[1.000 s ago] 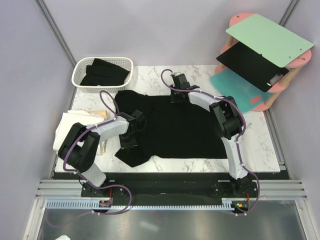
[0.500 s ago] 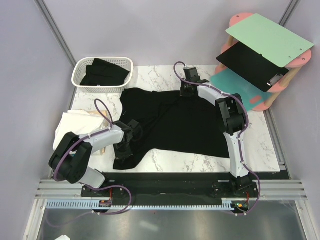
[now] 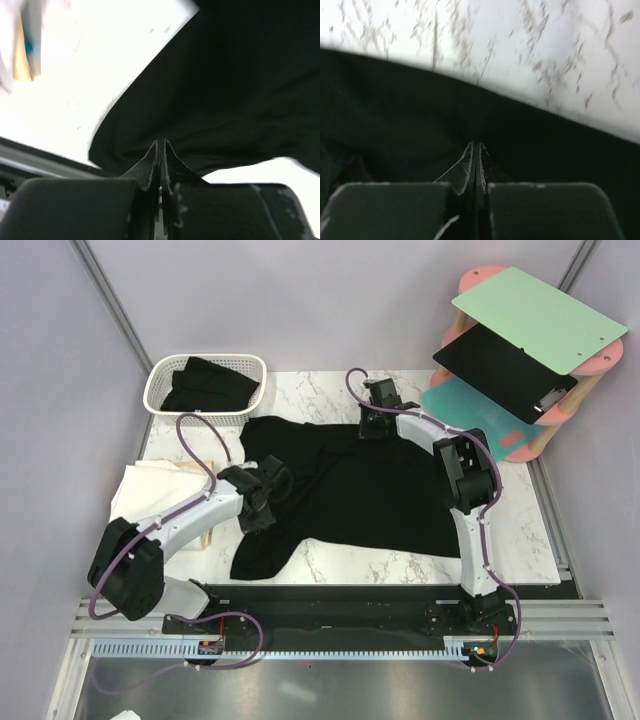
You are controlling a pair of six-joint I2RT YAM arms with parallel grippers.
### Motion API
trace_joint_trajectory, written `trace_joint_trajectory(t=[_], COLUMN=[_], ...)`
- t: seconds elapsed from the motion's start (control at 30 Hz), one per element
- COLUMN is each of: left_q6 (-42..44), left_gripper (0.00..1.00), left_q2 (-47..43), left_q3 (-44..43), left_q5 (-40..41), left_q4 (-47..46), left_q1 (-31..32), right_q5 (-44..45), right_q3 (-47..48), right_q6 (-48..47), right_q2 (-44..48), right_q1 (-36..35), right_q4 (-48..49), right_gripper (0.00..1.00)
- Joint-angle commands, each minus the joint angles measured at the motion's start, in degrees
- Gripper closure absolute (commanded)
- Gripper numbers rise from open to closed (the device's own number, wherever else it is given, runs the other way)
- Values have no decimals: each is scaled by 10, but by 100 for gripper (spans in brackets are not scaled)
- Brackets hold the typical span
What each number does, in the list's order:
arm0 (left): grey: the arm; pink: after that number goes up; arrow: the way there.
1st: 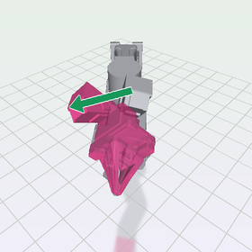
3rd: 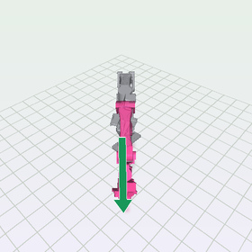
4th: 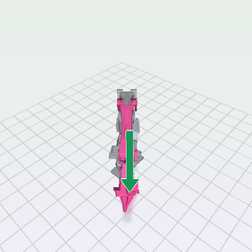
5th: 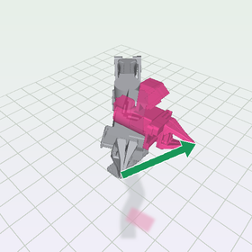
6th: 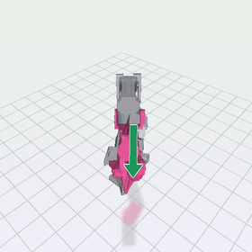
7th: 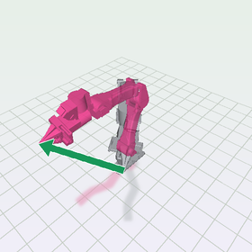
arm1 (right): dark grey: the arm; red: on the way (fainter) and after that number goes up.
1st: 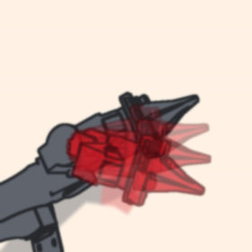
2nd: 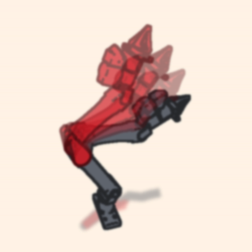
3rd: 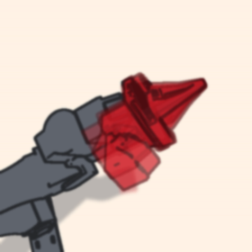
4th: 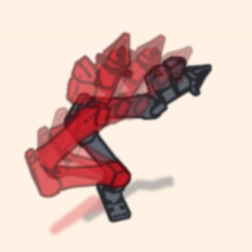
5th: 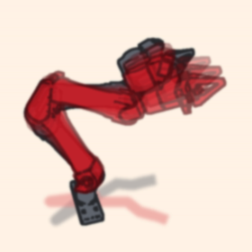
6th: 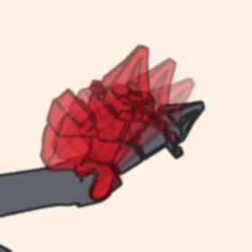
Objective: Fold and stack the t-shirts
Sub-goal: Fold the flattened tshirt in 1/3 of the way
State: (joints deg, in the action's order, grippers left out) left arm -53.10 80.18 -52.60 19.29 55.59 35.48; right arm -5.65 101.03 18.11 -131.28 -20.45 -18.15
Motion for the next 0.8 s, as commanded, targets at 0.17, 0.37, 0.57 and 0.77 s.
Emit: trace_joint_trajectory(t=[0.17, 0.37, 0.57, 0.77], left_q6=[86, 156, 205, 224], left_gripper=[98, 98, 98, 98], left_q2=[103, 181, 228, 293], left_q3=[-163, -201, -239, -269], left_q5=[76, 29, 0, -30], left_q4=[-16, -78, -109, -111], left_q1=[-47, -124, -167, -195], right_q5=[-36, -22, 29, 53], right_q3=[-92, -175, -259, -245], right_q6=[-16, -15, 3, 1], right_q2=[144, 217, 323, 314], right_q1=[-45, -100, -187, -264], right_q4=[-16, -3, 54, 67], right_gripper=[100, 100, 100, 100])
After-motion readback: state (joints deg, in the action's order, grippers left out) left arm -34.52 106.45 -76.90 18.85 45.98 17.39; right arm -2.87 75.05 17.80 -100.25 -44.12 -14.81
